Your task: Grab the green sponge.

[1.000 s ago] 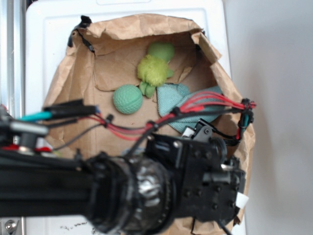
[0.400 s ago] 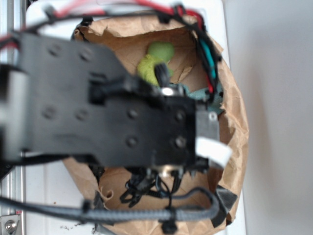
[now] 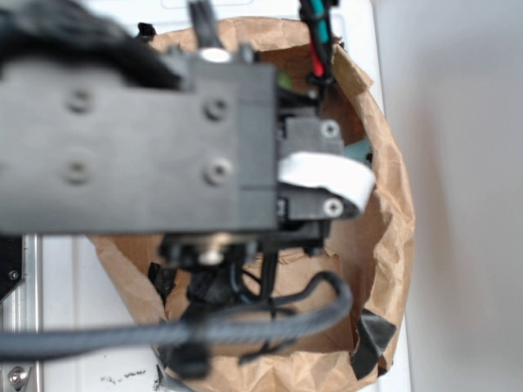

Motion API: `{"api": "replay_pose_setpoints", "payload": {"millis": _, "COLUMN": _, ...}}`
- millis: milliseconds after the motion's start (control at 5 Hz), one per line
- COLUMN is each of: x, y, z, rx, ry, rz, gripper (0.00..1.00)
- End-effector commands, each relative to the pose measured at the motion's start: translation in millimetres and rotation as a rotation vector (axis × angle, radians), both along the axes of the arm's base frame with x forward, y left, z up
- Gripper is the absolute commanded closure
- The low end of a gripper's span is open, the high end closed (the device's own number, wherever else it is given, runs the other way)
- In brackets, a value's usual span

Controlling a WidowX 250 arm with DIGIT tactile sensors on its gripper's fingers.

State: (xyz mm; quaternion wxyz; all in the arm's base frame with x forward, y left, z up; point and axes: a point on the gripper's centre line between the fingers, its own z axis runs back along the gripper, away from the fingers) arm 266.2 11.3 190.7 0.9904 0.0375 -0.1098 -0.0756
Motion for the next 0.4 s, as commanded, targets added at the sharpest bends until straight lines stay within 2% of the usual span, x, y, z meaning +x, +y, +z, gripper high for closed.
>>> {"api": "replay_pose_setpoints", "payload": {"millis": 0, "x": -4.6, "y": -6.9, "z": 48.7, "rx": -0.028, "ry": -0.093, "rz": 0.161, "gripper": 1.00}}
{"api": "replay_pose_setpoints", "payload": {"millis": 200, "x": -2.5, "y": -9.4, "z": 46.9, "rx": 0.040, "ry": -0.034, "rz": 0.158, "gripper": 0.00}}
